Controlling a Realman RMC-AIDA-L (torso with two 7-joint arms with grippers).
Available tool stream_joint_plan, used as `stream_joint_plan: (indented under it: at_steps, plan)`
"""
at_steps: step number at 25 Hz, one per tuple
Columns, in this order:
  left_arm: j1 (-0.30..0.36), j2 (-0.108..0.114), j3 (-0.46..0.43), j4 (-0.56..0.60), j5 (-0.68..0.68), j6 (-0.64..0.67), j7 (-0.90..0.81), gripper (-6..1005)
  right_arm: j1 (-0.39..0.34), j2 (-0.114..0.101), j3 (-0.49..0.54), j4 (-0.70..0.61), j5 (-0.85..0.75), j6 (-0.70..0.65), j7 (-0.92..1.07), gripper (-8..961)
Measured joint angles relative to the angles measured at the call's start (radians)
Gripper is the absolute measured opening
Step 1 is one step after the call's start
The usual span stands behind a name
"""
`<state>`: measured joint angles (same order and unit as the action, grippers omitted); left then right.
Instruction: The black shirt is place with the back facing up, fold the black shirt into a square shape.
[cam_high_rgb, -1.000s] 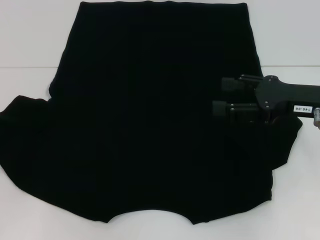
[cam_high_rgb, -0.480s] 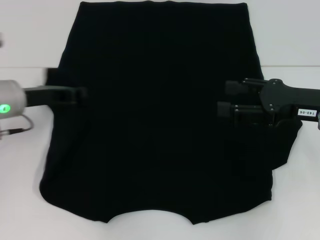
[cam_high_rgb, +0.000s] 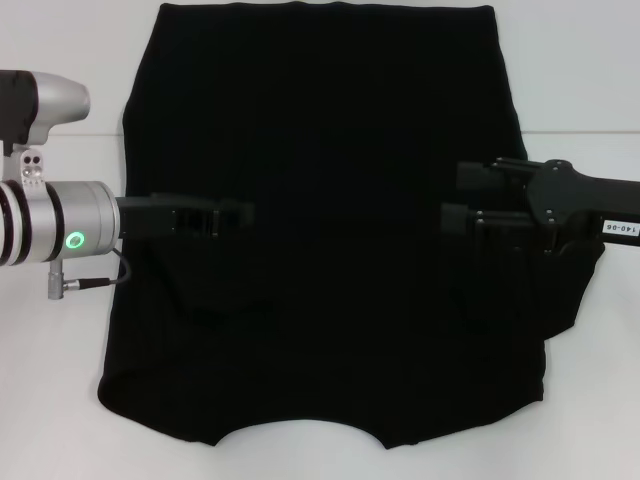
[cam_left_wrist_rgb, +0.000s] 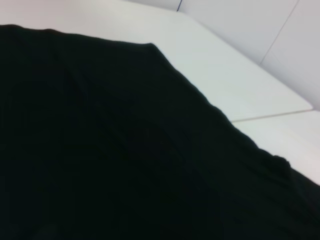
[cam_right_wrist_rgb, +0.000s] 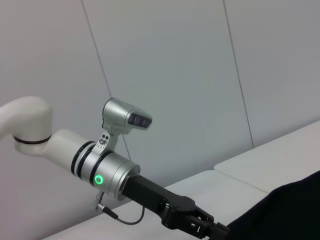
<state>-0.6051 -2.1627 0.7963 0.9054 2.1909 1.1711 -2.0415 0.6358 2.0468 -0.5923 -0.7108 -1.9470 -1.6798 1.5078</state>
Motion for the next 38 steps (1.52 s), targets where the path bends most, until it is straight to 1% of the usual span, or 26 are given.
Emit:
stream_joint_plan:
  at_steps: [4,7,10,12,13,14,15,18,22,24,30,33,38]
  plan:
    - [0.032,0.008,-0.012,0.007,-0.1,0.065,0.03,231,0.0,-0.012,0.002,-0.001,0.009,0.006,0.021,808]
    - [0.059,0.013,-0.053,-0.003,-0.192,0.147,0.111,331,0.0,-0.037,0.009,-0.002,0.011,0.042,0.087,808]
    - [0.081,0.013,-0.122,-0.077,-0.315,0.285,0.313,418,0.001,-0.077,0.005,-0.002,0.002,0.092,0.219,807]
    - [0.085,0.017,-0.152,-0.154,-0.371,0.356,0.464,476,0.006,-0.114,-0.003,-0.003,-0.035,0.125,0.334,807]
    - [0.084,0.019,-0.157,-0.184,-0.379,0.371,0.518,505,0.009,-0.128,-0.005,-0.003,-0.06,0.141,0.387,807]
    - [0.083,0.02,-0.159,-0.219,-0.386,0.389,0.586,539,0.017,-0.144,-0.006,-0.003,-0.102,0.155,0.456,807]
    - [0.079,0.02,-0.151,-0.247,-0.384,0.397,0.66,573,0.022,-0.155,-0.006,-0.003,-0.132,0.167,0.504,807]
    - [0.077,0.012,-0.09,-0.265,-0.366,0.39,0.779,675,0.035,-0.178,-0.008,-0.003,-0.243,0.198,0.64,807]
    - [0.078,0.002,-0.018,-0.263,-0.344,0.386,0.901,840,0.044,-0.192,-0.008,-0.004,-0.366,0.223,0.775,807]
    - [0.078,0.001,0.005,-0.262,-0.331,0.387,0.931,928,0.044,-0.195,-0.007,-0.004,-0.417,0.236,0.828,807]
    - [0.068,0.0,0.039,-0.256,-0.291,0.381,0.953,952,0.041,-0.197,-0.008,0.005,-0.488,0.256,0.91,807]
    - [0.065,0.0,0.043,-0.256,-0.287,0.362,0.954,950,0.047,-0.194,-0.01,0.023,-0.522,0.285,0.929,807]
    - [0.059,0.0,0.04,-0.256,-0.287,0.351,0.949,949,0.068,-0.187,-0.019,0.105,-0.533,0.332,0.931,808]
